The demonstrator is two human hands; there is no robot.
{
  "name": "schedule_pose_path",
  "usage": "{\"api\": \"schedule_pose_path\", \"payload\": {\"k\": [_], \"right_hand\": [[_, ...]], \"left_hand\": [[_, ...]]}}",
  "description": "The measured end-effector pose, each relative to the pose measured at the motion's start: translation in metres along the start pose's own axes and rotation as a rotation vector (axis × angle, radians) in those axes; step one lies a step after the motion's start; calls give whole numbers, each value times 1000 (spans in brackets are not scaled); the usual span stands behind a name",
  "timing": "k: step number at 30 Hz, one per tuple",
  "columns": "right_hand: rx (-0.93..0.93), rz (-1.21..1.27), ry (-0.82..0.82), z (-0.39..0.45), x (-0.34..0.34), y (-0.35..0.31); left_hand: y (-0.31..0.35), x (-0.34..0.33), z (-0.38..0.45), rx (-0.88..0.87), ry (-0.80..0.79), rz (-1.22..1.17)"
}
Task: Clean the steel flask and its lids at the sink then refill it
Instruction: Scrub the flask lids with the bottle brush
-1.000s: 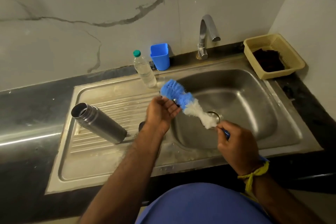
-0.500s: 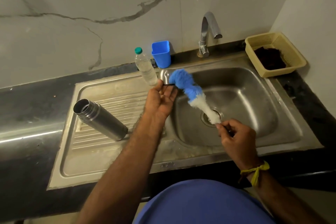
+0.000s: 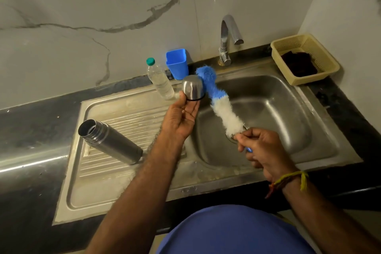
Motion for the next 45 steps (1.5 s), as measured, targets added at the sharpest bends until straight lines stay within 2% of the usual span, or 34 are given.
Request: {"api": "schedule_pose_path", "payload": {"k": [4, 11, 14, 18, 22, 25, 28, 30, 33, 37, 41, 45], "right_hand": [[-63, -1, -97, 2, 1, -6], [-82, 23, -145, 7, -4, -10], [-82, 30, -122, 13, 2, -9], [-91, 27, -130, 13, 5, -4], [-69, -25, -92, 18, 12, -2], [1, -126, -81, 15, 15, -11], [120, -352, -22, 16, 21, -22], [243, -541, 48, 17, 20, -32], [389, -667, 62, 8, 9, -34], [467, -687, 134, -2, 7, -32], [574, -773, 103, -15, -3, -33], [585, -768, 108, -27, 1, -20]], "left_hand": [[10, 7, -1, 3, -4, 37], [9, -1, -4, 54, -77, 168], [6, -2, -7, 89, -111, 364], [17, -6, -6, 29, -159, 583], [18, -15, -11, -18, -261, 970], [31, -24, -16, -165, -247, 1245], [30, -27, -16, -198, -269, 1461], [30, -24, -15, -237, -226, 1441], [37, -17, -14, -295, -117, 1309], [29, -12, -14, -235, -134, 1061], [38, -3, -11, -254, -52, 727], [44, -3, -13, -272, -58, 656]]}}
Point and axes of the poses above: each hand's wrist, its own z-axis towards the middle knuckle, its own x-axis out of the back of the hand, y = z × x, the point moved 8 cm from there along z, towards the middle knuckle, and after that the axes turned 14 degrees about -y, right-handed, at the moved point
